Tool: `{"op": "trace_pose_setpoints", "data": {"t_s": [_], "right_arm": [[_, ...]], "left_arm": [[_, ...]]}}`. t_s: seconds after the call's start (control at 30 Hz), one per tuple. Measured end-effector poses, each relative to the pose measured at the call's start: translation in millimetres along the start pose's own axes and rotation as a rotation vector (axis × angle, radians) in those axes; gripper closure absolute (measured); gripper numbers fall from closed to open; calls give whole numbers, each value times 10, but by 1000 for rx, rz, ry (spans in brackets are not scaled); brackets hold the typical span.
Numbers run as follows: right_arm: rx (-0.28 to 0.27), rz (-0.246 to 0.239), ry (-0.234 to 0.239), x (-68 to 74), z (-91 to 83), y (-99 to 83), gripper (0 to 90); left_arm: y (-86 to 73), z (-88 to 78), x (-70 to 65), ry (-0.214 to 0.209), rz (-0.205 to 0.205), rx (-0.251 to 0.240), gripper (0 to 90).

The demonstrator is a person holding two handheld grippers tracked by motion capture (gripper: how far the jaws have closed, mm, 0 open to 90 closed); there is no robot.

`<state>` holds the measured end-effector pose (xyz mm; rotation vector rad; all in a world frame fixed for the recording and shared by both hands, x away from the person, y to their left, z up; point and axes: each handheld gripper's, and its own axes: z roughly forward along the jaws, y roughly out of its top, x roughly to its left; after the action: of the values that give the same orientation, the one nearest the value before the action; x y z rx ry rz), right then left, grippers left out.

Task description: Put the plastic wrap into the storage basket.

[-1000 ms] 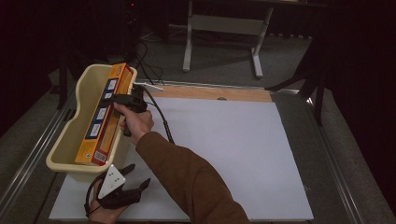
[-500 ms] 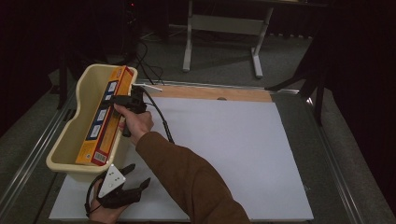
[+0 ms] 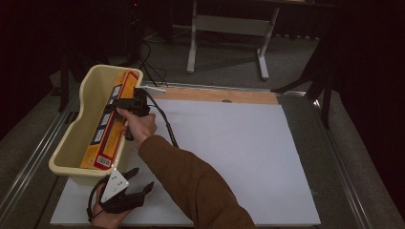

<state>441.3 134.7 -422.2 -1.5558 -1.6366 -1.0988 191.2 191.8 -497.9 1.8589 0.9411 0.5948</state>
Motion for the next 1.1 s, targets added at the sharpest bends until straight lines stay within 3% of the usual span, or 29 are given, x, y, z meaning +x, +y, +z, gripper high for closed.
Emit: {"op": "trace_pose_setpoints", "data": {"t_s": [0.3,0.6,0.7,0.83,1.1], "right_arm": [[6,-24,-56,62,34,-27,354],[10,-39,-103,90,21,-40,333],[15,-49,-106,99,9,-45,330],[33,-41,-58,154,-27,-61,307],[60,-97,-61,154,-135,-48,349]], "left_arm": [[-3,-18,30,6,-23,-11,296],[2,-9,13,6,-8,-2,304],[0,-13,20,13,-12,-2,299],[-3,-23,42,15,-25,-5,304],[-1,-19,31,17,-22,-5,293]]}}
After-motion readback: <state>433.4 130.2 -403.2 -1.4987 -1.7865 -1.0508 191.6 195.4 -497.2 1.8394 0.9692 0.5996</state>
